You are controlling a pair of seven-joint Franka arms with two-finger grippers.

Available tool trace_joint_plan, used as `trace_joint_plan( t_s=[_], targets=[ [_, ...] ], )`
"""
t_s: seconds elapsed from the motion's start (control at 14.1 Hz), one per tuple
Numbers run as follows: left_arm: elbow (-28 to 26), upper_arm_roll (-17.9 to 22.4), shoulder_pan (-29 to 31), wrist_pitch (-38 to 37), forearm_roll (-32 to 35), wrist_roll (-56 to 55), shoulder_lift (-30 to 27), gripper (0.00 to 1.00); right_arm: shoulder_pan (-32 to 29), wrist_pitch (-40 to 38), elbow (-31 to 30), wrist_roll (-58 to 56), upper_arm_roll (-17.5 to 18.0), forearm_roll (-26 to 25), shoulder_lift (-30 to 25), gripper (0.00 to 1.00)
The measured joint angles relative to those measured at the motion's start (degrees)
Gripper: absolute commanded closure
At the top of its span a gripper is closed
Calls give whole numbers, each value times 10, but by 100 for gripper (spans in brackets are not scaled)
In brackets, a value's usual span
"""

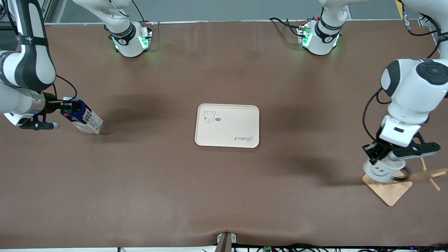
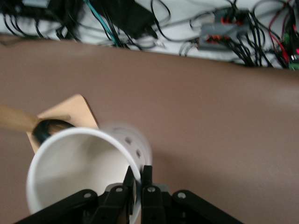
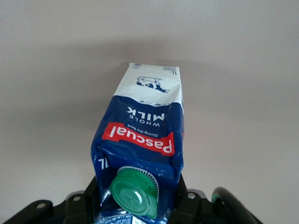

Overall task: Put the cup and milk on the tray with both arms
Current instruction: 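Lift the mug off the stand with the left gripper toward the tray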

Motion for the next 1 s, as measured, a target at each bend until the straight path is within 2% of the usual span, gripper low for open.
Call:
trace_joint_plan(
  t_s=[0.36,1.0],
  targets=[
    [0,-54,-3,-62,0,-79,-13,100,0,-33,72,0,4,0,6,93],
    [6,-86,-5,-93,0,-119,-15,100,11,-52,149,0,6,2,40,93]
  ],
)
